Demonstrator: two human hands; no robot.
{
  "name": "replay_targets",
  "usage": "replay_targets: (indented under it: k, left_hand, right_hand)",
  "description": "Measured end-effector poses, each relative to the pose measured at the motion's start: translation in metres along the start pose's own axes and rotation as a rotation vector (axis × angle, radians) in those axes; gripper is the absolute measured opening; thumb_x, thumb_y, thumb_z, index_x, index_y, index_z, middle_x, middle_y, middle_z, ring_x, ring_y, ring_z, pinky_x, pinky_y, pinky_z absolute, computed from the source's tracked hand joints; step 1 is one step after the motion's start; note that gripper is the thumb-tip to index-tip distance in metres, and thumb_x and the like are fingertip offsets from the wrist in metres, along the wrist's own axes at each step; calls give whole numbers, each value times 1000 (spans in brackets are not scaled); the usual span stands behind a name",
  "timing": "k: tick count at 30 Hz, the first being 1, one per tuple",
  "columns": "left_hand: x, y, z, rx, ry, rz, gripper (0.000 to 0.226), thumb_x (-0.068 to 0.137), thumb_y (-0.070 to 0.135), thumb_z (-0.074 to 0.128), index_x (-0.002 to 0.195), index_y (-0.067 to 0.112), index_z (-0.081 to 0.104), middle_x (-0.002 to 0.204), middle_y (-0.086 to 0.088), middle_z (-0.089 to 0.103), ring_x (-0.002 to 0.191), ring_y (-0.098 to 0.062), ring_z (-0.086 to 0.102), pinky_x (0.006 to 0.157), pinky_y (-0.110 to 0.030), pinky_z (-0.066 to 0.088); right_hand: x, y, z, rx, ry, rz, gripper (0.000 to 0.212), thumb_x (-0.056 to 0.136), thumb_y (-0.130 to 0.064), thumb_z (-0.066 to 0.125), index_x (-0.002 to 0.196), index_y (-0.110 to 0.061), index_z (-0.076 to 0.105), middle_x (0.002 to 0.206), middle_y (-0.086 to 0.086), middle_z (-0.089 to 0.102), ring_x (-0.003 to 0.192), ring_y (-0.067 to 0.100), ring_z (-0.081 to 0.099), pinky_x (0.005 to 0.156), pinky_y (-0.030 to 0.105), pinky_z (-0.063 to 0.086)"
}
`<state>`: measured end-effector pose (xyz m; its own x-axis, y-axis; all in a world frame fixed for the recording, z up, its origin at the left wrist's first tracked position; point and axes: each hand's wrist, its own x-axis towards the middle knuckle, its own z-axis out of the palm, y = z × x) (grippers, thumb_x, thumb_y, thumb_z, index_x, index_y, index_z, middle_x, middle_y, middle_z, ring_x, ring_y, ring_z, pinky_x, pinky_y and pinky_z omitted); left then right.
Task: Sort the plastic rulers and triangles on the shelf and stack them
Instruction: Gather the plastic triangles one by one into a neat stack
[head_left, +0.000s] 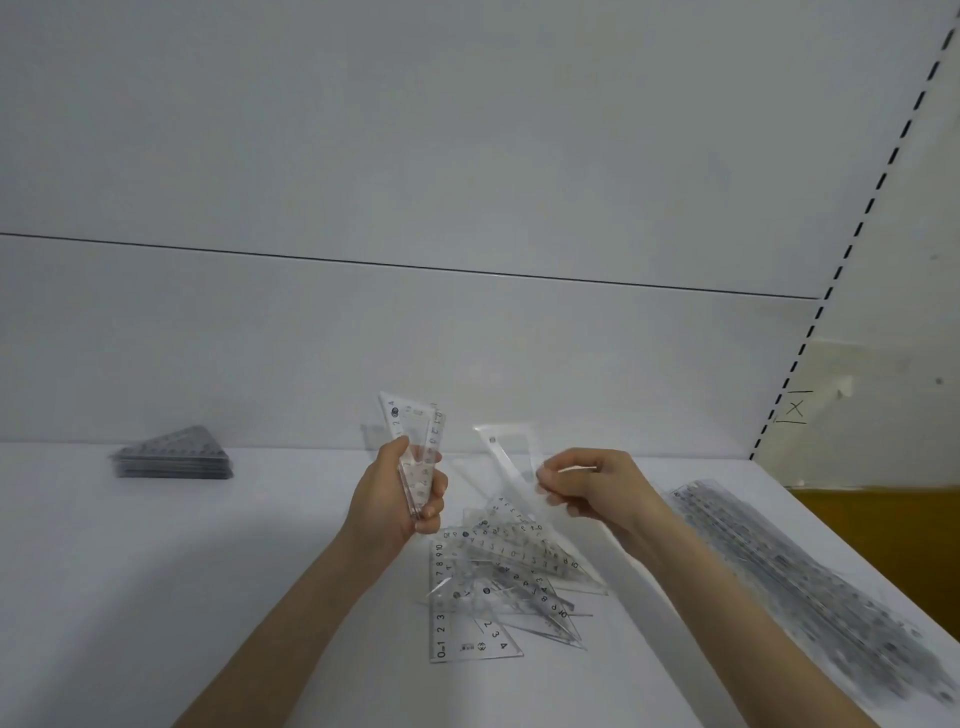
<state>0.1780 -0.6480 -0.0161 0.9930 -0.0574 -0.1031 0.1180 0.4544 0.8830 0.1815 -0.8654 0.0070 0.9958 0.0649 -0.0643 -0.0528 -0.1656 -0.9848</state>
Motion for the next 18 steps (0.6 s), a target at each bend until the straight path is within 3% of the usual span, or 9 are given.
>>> replay_targets:
  k: [3,6,10,13,16,18]
  left_hand:
    - [-3,-2,6,24,-15,-15,42,99,39,26,84,7,50,54,-9,51,35,-15,35,41,-16,23]
    - [-5,-3,8,35,-26,-12,43,98,40,28,84,7,52,57,-11,48,39,-16,37,43,-18,23]
    - [-6,-4,8,25,-44,-3,45,100,40,23,78,9,49,56,-10,44,38,-16,37,42,-19,26]
    - [-8,-4,8,68,1,54,42,100,33,25,77,8,49,62,-13,45,44,-19,41,45,-24,35]
    - [-8,-3,8,58,-8,68,35,98,28,25,77,10,46,71,-15,41,51,-21,42,47,-26,36]
    - [-6,-2,9,38,0,52,37,99,26,26,72,10,43,60,-10,41,42,-17,39,42,-20,28]
  right_hand:
    - [-8,-20,26,198,-127,-3,3,82,-2,70,85,-2,69,77,12,72,63,13,68,55,18,52]
    - [-9,-31,55,195,-173,35,3,82,-3,71,84,-3,69,73,8,71,64,14,68,51,18,49]
    - [-5,-25,83,41,-16,21,8,80,-14,75,83,-7,74,69,-3,66,65,5,56,56,18,40]
    - [-6,-22,96,-83,92,-84,9,82,-19,73,80,-10,74,75,1,72,62,-2,59,54,11,42]
    - [-8,-23,105,-265,175,-206,15,81,-31,70,76,-17,70,74,-6,70,58,4,62,63,26,54]
    - [-7,-21,107,-443,222,-277,21,80,-42,68,74,-23,67,79,-9,68,69,9,64,64,30,51]
